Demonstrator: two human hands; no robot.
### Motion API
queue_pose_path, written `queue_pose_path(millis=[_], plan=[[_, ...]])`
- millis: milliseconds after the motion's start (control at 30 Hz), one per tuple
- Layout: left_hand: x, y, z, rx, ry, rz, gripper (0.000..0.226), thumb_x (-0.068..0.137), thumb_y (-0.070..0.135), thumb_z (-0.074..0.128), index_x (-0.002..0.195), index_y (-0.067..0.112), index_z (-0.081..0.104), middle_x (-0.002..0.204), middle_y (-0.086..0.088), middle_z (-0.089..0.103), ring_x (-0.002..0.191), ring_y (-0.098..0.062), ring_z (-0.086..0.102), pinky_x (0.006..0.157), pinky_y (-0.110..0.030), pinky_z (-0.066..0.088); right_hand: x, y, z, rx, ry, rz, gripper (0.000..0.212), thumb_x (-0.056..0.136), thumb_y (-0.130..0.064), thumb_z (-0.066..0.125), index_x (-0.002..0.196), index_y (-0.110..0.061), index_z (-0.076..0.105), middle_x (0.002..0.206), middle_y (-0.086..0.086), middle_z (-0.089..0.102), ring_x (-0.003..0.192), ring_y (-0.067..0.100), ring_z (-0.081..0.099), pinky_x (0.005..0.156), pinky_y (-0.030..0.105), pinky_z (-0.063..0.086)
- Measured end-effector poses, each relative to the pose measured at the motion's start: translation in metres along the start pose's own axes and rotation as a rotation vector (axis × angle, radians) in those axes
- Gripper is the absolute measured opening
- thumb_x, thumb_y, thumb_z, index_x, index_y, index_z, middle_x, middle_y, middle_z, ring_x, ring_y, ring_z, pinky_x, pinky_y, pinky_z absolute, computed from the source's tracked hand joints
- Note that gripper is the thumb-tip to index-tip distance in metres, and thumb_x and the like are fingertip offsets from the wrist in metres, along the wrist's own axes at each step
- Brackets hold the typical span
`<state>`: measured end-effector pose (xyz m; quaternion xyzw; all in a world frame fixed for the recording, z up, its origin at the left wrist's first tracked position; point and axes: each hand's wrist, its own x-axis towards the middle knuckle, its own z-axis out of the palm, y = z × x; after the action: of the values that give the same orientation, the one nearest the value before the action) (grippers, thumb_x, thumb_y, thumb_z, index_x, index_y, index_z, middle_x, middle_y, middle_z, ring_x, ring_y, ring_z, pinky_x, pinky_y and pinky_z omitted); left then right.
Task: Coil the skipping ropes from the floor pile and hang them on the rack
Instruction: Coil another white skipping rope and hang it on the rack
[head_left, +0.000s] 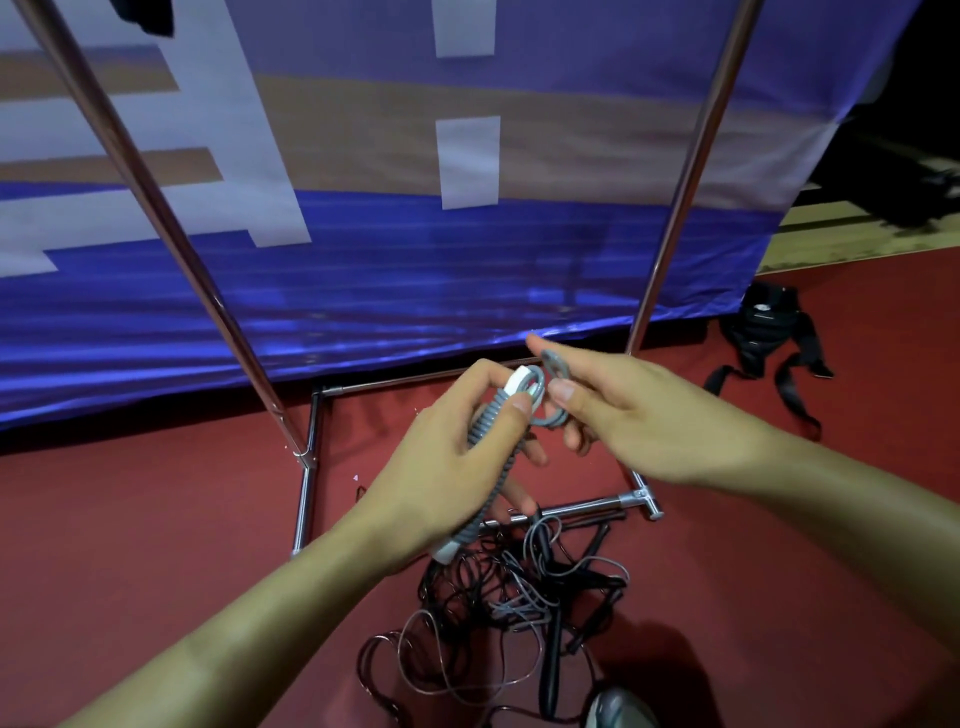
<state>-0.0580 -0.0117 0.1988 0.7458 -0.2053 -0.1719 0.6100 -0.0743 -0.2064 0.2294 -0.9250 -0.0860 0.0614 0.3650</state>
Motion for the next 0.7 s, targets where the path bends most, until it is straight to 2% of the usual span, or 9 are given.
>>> queue_pose_path(millis=[100,200,267,367,467,533,600,633,700], plan=[[-0.0001,-0.0042,-0.0022,0.098,0.076,0.03,0.023,0.099,0.05,0.052,0.1,0.027,0.056,0.086,-0.003,0.076,0.065,-0.027,0.076,0.06,-0.051,0.06,-0.0022,-0.0045,0.0019,0.062,0.039,-0.061,0.05,0.107,-0.03,0.044,0.156,-0.033,0.034,0.077,-0.008,0.066,0.07,0.001,0.063,0.069,0.011,0.048],[0.0036,-0.0051,-0.0074,0.155,0.161,0.054,0.014,0.102,0.038,0.058,0.096,0.025,0.06,0.086,-0.009,0.07,0.065,-0.021,0.073,0.055,-0.048,0.062,-0.001,-0.0072,0.0063,0.183,0.097,-0.113,0.047,0.104,-0.035,0.04,0.15,-0.028,0.046,0.094,-0.002,0.064,0.076,0.006,0.066,0.071,0.018,0.054],[0.0044,-0.003,-0.0076,0.144,0.188,0.062,0.011,0.101,0.034,0.061,0.095,0.024,0.062,0.092,-0.011,0.067,0.067,-0.018,0.073,0.053,-0.041,0.062,0.0007,-0.0077,0.0074,0.246,0.098,-0.131,0.039,0.107,-0.027,0.043,0.144,-0.027,0.055,0.091,-0.005,0.062,0.075,0.003,0.064,0.071,0.019,0.053],[0.0036,-0.0025,-0.0066,0.135,0.208,0.079,0.008,0.098,0.032,0.065,0.092,0.027,0.066,0.083,-0.005,0.072,0.069,-0.024,0.073,0.057,-0.049,0.063,0.0023,-0.0045,0.0038,0.343,0.069,-0.073,0.035,0.105,-0.024,0.052,0.138,-0.024,0.062,0.079,-0.01,0.069,0.075,0.004,0.067,0.071,0.013,0.049],[0.0029,-0.0021,-0.0079,0.178,0.232,0.097,0.006,0.096,0.031,0.069,0.092,0.027,0.069,0.078,-0.004,0.074,0.067,-0.032,0.072,0.057,-0.052,0.06,0.0003,-0.0063,0.001,0.427,0.006,-0.019,0.048,0.101,-0.025,0.059,0.148,-0.019,0.052,0.079,-0.008,0.073,0.079,0.002,0.068,0.08,0.012,0.046],[0.0021,-0.0002,-0.0079,0.208,0.239,0.108,0.004,0.094,0.03,0.071,0.091,0.028,0.069,0.078,0.0,0.075,0.064,-0.03,0.072,0.054,-0.05,0.058,-0.0006,-0.0072,0.002,0.493,-0.041,0.027,0.055,0.101,-0.024,0.061,0.153,-0.018,0.043,0.078,-0.005,0.074,0.084,-0.001,0.069,0.087,0.012,0.045],[0.0019,-0.0003,-0.0069,0.217,0.238,0.118,0.004,0.093,0.03,0.072,0.091,0.028,0.069,0.079,0.001,0.074,0.064,-0.027,0.073,0.054,-0.05,0.058,-0.0012,-0.0075,0.003,0.548,-0.039,0.063,0.041,0.1,-0.02,0.063,0.14,-0.012,0.053,0.075,-0.002,0.073,0.075,-0.003,0.067,0.078,0.008,0.045],[0.0024,-0.0015,-0.0068,0.232,0.242,0.127,0.005,0.092,0.032,0.072,0.092,0.028,0.069,0.079,0.001,0.074,0.067,-0.026,0.073,0.057,-0.05,0.058,-0.0016,-0.0068,0.0033,0.558,-0.025,0.074,0.032,0.1,-0.019,0.064,0.129,-0.009,0.058,0.076,0.0,0.073,0.073,-0.001,0.066,0.079,0.011,0.045],[0.004,-0.0042,-0.007,0.273,0.245,0.141,0.01,0.089,0.037,0.073,0.093,0.028,0.07,0.08,0.0,0.074,0.074,-0.026,0.073,0.062,-0.05,0.059,-0.0029,-0.0055,0.0036,0.537,-0.011,0.082,0.021,0.098,-0.018,0.067,0.115,-0.008,0.061,0.079,0.003,0.075,0.08,0.007,0.068,0.091,0.026,0.048]])
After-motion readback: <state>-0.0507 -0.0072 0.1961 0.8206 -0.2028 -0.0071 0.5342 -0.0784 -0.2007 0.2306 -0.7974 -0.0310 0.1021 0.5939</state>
